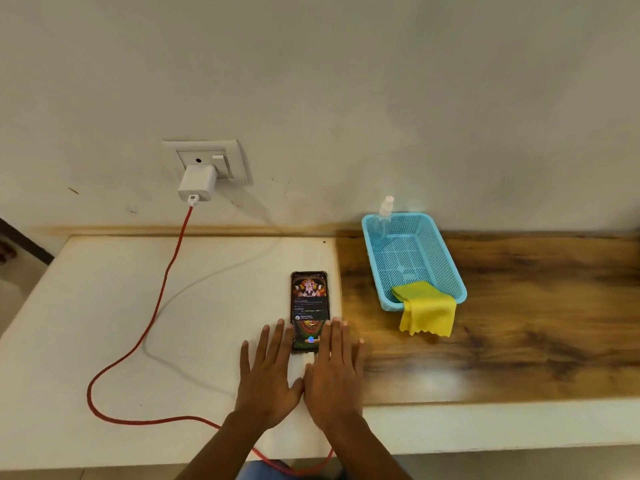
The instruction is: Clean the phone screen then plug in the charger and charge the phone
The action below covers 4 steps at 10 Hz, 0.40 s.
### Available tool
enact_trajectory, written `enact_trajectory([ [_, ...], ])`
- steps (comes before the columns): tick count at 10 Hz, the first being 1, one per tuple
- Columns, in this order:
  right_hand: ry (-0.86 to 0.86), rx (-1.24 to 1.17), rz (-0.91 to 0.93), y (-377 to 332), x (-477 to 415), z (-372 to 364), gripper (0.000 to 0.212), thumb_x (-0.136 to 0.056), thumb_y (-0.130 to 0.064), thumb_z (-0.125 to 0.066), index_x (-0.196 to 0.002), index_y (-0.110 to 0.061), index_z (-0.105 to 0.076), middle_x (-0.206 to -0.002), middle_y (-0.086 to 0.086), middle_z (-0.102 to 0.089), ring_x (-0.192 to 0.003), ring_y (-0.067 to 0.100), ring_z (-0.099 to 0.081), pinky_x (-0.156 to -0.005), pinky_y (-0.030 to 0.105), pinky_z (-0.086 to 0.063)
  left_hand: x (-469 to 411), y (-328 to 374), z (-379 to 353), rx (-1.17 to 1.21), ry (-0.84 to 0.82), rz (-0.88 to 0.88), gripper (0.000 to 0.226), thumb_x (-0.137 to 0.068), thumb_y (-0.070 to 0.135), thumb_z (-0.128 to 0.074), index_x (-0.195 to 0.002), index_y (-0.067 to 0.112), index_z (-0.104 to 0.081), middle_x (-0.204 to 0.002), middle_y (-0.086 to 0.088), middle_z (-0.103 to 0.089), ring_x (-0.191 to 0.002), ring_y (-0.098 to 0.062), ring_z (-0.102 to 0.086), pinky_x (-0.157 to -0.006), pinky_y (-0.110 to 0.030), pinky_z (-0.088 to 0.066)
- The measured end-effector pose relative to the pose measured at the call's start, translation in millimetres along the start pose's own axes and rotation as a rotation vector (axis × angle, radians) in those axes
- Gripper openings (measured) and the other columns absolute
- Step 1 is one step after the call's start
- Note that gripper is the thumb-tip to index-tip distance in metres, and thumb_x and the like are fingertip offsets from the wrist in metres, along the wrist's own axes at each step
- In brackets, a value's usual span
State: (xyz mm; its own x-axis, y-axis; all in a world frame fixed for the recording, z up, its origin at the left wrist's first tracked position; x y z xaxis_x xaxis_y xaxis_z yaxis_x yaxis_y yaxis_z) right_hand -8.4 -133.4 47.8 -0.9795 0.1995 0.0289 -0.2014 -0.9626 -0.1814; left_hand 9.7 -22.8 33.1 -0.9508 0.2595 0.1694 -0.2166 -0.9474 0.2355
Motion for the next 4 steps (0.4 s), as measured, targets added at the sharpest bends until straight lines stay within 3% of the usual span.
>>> enact_trajectory([
  [1, -0.084, -0.04, -0.054, 12.7, 3.5, -8.8, 0.075, -0.089, -0.057, -0.014, -0.135, -0.008, -0.048, -0.14, 0.013, -0.052, -0.129, 0.031, -0.048, -0.112, 0.042, 0.001, -0.5, -1.7, 1.3, -0.01, 0.016, -0.053, 0.08, -0.084, 0.066, 0.005, -0.141, 0.014, -0.019, -0.144, -0.008, -0.041, -0.141, -0.019, -0.024, -0.108, -0.039, 0.004],
  [2, -0.203, -0.046, -0.073, 14.6, -0.7, -12.5, 0.085, -0.087, -0.058, 0.0, -0.131, -0.007, -0.052, -0.137, 0.012, -0.055, -0.127, 0.029, -0.051, -0.112, 0.039, 0.004, -2.3, -1.9, 4.6, -0.008, -0.046, -0.047, 0.073, -0.087, 0.063, -0.008, -0.137, 0.013, -0.029, -0.138, -0.006, -0.049, -0.14, -0.014, -0.022, -0.11, -0.043, -0.007],
  [3, -0.218, 0.033, -0.037, 9.3, -3.3, 5.7, 0.092, -0.088, -0.056, 0.007, -0.12, -0.006, -0.063, -0.127, 0.014, -0.063, -0.116, 0.032, -0.06, -0.114, 0.041, 0.005, -4.9, -1.6, 22.8, 0.006, -0.211, 0.026, 0.095, -0.078, 0.064, -0.049, -0.144, 0.005, -0.013, -0.149, -0.012, -0.034, -0.136, -0.03, -0.036, -0.107, -0.055, -0.03],
  [4, -0.162, 0.064, -0.055, 8.8, -6.5, 28.7, 0.083, -0.089, -0.06, -0.008, -0.11, -0.009, -0.07, -0.116, 0.013, -0.07, -0.105, 0.032, -0.067, -0.112, 0.051, -0.02, -3.2, -4.4, 44.8, 0.002, -0.394, 0.138, 0.093, -0.086, 0.062, -0.037, -0.139, 0.009, 0.019, -0.154, -0.004, 0.015, -0.146, -0.026, -0.001, -0.115, -0.052, -0.007],
])
Point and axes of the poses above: each hand's wrist, its own x-axis away from the middle knuckle, its own z-axis out of the back of the hand, y = z × x, the point moved 3 cm from there along -x, towards the middle knuckle
